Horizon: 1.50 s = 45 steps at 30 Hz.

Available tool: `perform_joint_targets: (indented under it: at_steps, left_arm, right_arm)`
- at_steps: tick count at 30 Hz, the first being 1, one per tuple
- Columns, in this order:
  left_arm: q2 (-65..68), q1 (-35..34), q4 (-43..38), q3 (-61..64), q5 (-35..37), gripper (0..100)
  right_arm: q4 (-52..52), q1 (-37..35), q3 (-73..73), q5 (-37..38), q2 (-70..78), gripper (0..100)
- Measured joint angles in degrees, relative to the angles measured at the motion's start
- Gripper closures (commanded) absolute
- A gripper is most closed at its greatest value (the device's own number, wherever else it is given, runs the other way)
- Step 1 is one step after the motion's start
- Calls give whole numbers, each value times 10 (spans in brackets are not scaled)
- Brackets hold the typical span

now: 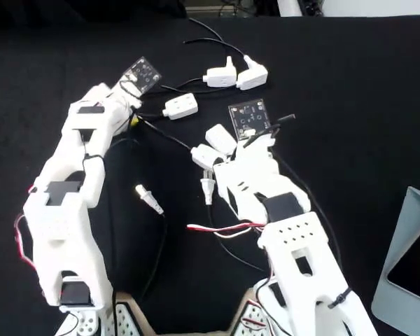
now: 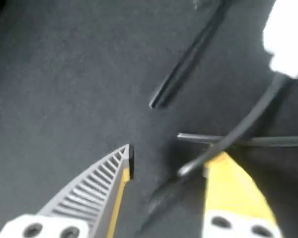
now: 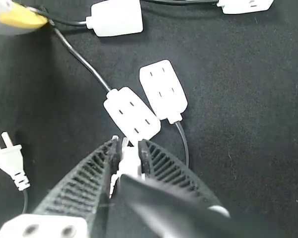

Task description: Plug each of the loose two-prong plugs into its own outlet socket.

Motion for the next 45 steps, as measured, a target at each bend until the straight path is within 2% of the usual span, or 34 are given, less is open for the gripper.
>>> perform_joint_targets:
  at_steps: [3,8,17,29,36,45]
  left_arm:
    - [12,1,0,-11,13,975]
    - [11,4,1,-14,12,972]
    - [-98,-5,114,62,12,972]
    - [-378,-5,200,272,12,972]
    - [-581,-6,235,447,-26,972]
    - [-810,-71,237,645,-40,972]
  right_arm:
    - [0,0,0,0,0,987]
    - [0,0,0,0,0,987]
    - [0,0,0,0,0,987]
    - [0,0,0,0,0,987]
    - [0,0,0,0,0,987]
    - [0,0,0,0,0,987]
